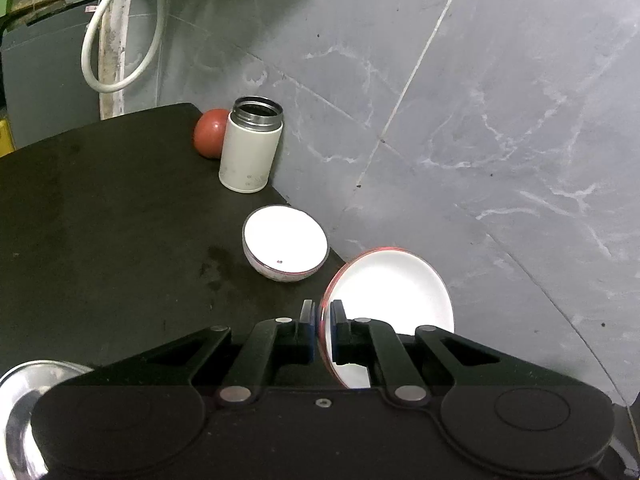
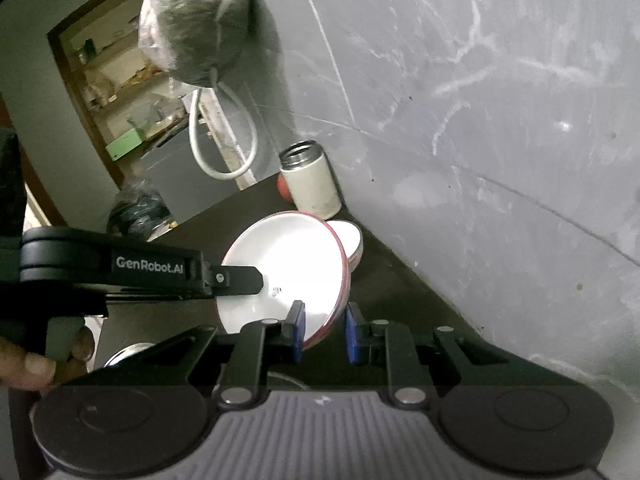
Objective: Organize plates and bowls
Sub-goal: 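Carry the white bowl with both tools and lower it into the steel bowl, then settle the white bowl inside the steel bowl and open both tools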
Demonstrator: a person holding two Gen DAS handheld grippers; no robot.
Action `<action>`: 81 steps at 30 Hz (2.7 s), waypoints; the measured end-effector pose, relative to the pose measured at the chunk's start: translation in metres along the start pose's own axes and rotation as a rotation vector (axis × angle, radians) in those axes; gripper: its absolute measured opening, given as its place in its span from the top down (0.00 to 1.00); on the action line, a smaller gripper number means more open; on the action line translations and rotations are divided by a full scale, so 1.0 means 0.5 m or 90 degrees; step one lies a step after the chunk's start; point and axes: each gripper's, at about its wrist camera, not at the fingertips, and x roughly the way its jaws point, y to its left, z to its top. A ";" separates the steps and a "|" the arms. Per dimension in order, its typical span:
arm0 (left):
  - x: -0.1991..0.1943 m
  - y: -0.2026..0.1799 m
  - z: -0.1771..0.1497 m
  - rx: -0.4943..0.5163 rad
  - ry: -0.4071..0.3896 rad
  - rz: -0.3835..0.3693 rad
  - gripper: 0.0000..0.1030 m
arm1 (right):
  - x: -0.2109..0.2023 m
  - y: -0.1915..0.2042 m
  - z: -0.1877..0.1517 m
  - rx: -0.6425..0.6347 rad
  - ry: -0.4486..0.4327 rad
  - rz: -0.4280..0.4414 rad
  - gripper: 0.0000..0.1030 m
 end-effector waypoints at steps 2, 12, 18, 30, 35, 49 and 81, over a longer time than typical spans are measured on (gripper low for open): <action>-0.009 0.000 -0.007 -0.001 -0.002 -0.003 0.94 | -0.009 0.003 -0.003 -0.010 0.001 0.004 0.77; -0.035 0.001 -0.036 0.000 0.000 -0.004 0.94 | -0.028 0.002 -0.016 -0.029 0.017 0.029 0.77; -0.052 0.013 -0.060 -0.017 0.007 0.000 0.94 | -0.031 0.003 -0.028 -0.036 0.042 0.062 0.77; -0.061 0.042 -0.125 -0.039 0.069 0.020 0.94 | -0.028 0.015 -0.074 -0.057 0.121 0.096 0.77; -0.056 0.053 -0.145 -0.055 0.099 0.021 0.94 | -0.027 0.021 -0.088 -0.070 0.150 0.088 0.77; -0.045 0.066 -0.164 -0.071 0.152 0.043 0.94 | -0.025 0.035 -0.104 -0.089 0.190 0.088 0.76; -0.030 0.066 -0.169 -0.069 0.173 0.048 0.92 | -0.008 0.031 -0.098 -0.083 0.203 0.091 0.75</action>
